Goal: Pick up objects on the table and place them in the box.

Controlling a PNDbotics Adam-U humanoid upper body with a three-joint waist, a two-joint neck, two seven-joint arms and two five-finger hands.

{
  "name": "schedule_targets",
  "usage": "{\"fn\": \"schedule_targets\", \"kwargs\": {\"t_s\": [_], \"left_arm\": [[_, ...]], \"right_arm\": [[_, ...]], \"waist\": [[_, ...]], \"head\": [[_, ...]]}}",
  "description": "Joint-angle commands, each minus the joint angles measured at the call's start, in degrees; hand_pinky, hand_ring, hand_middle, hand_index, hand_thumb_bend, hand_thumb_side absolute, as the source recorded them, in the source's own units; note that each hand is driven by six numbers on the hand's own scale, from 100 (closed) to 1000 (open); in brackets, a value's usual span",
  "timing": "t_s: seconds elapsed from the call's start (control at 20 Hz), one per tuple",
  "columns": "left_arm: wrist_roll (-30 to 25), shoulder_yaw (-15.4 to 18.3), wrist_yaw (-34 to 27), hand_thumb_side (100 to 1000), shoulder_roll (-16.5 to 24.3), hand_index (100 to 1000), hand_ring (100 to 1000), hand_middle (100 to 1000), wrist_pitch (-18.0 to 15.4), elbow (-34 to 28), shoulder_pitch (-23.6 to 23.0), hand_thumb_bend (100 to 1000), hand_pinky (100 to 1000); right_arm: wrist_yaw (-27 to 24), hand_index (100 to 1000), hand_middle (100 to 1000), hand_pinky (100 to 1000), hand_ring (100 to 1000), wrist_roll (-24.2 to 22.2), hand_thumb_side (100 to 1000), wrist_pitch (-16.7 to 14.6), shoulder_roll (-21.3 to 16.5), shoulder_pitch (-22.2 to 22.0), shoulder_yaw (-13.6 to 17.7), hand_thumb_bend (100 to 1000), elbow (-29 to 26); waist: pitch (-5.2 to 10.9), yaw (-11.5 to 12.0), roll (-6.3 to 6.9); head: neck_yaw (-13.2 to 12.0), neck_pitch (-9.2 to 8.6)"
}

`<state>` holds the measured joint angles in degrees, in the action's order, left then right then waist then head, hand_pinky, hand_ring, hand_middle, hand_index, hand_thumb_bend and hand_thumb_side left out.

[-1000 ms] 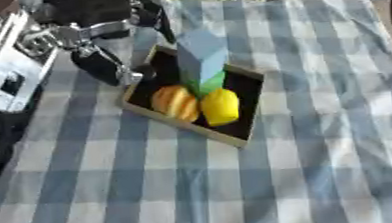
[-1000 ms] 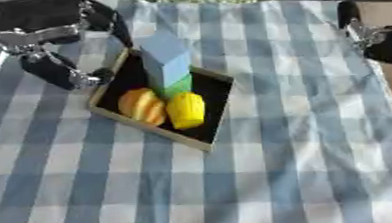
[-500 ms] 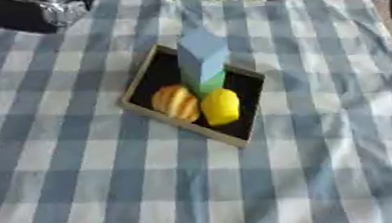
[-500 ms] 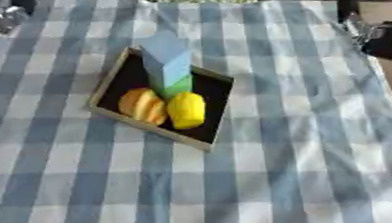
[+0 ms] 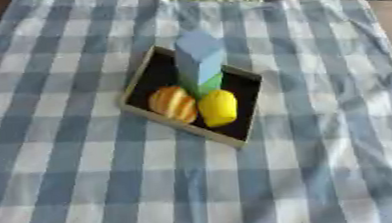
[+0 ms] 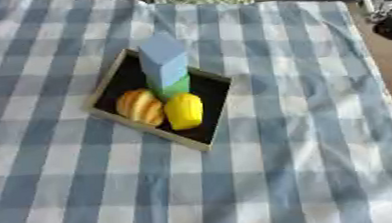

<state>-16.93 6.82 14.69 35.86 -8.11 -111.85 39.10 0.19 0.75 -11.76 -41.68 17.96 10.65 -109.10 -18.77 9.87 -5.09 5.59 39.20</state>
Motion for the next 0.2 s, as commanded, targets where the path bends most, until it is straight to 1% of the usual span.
{"fn": "schedule_targets", "kwargs": {"t_s": [0.05,0.1,0.15,0.2], "left_arm": [[7.26,2.70,-7.16,494,1.57,867,742,693,2.02,-2.47,-3.81,100,969],[14.32,2.18,-13.27,509,2.67,875,744,694,1.27,-2.61,-6.18,100,976],[20.27,1.62,-18.06,540,3.38,880,747,698,0.21,-2.68,-8.20,100,984],[24.33,1.26,-21.31,550,3.70,884,749,700,-0.78,-2.71,-9.73,100,986]], "right_arm": [[-2.98,869,619,923,774,3.08,470,-0.66,-1.52,0.05,1.68,100,-1.73],[-3.66,878,619,923,774,4.13,470,-0.77,-1.51,0.03,1.81,100,-1.88],[-4.16,885,623,923,774,4.97,470,-0.91,-1.42,0.01,1.96,100,-2.03],[-4.56,889,628,923,776,5.61,470,-1.07,-1.31,-0.03,2.10,100,-2.19]], "waist": [[1.09,-0.28,-0.47],[1.04,-0.49,-0.46],[0.96,-0.63,-0.51],[0.90,-0.71,-0.55]], "head": [[-0.24,-0.81],[-0.47,-0.88],[-0.60,-0.96],[-0.68,-1.02]]}}
